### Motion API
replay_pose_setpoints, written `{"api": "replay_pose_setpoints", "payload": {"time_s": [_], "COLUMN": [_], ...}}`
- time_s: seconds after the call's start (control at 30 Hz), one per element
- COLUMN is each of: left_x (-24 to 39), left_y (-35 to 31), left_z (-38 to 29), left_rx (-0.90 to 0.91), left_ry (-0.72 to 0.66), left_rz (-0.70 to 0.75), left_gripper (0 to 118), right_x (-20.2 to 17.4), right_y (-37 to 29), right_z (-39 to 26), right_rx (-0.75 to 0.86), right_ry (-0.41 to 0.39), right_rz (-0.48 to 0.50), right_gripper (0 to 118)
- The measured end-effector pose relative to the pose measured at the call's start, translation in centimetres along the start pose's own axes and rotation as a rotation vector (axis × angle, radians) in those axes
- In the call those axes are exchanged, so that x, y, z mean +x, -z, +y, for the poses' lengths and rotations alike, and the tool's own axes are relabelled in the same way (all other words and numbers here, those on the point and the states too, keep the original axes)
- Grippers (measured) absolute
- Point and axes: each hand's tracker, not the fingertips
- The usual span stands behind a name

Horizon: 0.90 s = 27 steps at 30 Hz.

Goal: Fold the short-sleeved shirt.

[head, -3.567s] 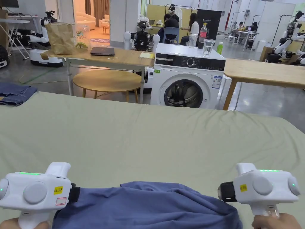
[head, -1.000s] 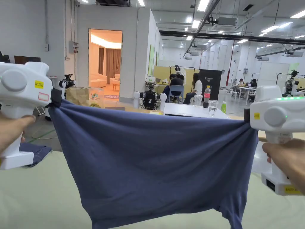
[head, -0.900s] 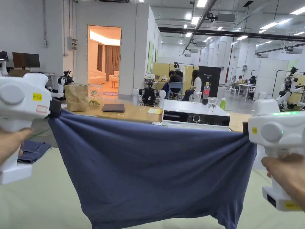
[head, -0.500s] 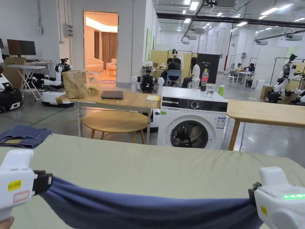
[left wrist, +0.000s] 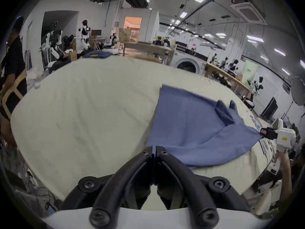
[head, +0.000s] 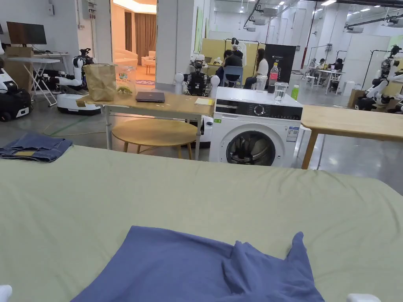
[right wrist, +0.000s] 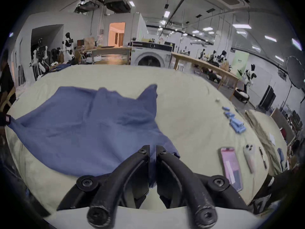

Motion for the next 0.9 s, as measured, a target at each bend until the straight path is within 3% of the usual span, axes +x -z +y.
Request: {"api": "replay_pose_setpoints", "payload": {"time_s": [0.17,0.23,0.27,0.3,0.33,0.4,0.47,0.67,0.73,0.77,0.87,0.9], "left_x": [-0.1,-0.1,-0.1,0.1,0.4,1.4,2.6,6.2,7.5,8.2,10.0,10.4], "left_y": [1.5,1.7,1.6,1.5,1.4,0.8,0.4,1.6,1.8,2.0,3.1,3.5], "left_z": [-1.6,-1.4,-1.2,-0.9,-0.6,0.2,1.2,2.7,2.9,3.0,3.4,3.3], "left_rx": [-0.050,-0.057,-0.060,-0.058,-0.046,0.007,0.062,0.206,0.243,0.259,0.248,0.250], "left_ry": [0.020,0.012,0.006,0.007,0.024,0.068,0.086,0.145,0.158,0.162,0.177,0.178], "left_rz": [0.042,0.050,0.053,0.063,0.086,0.116,0.101,0.043,0.024,0.017,0.018,0.039], "left_gripper": [0,2,12,33,44,56,59,59,58,54,0,0], "right_x": [0.2,0.0,0.0,0.0,-0.2,-0.7,-1.4,-5.1,-6.3,-7.0,-8.7,-9.3], "right_y": [1.2,0.7,0.4,0.1,-0.5,-1.3,-2.1,-4.1,-4.3,-4.3,-4.2,-4.2], "right_z": [-1.7,-1.6,-1.4,-1.2,-0.9,0.0,0.9,3.4,3.9,4.1,4.6,4.7], "right_rx": [-0.015,-0.004,0.010,0.031,0.061,0.111,0.170,0.336,0.367,0.363,0.369,0.367], "right_ry": [0.014,0.015,0.013,0.014,0.020,0.016,0.034,0.127,0.137,0.132,0.116,0.102], "right_rz": [0.010,0.002,-0.003,-0.005,-0.005,-0.002,0.016,0.068,0.066,0.066,0.123,0.121], "right_gripper": [8,29,42,53,59,60,60,55,17,4,0,0]}}
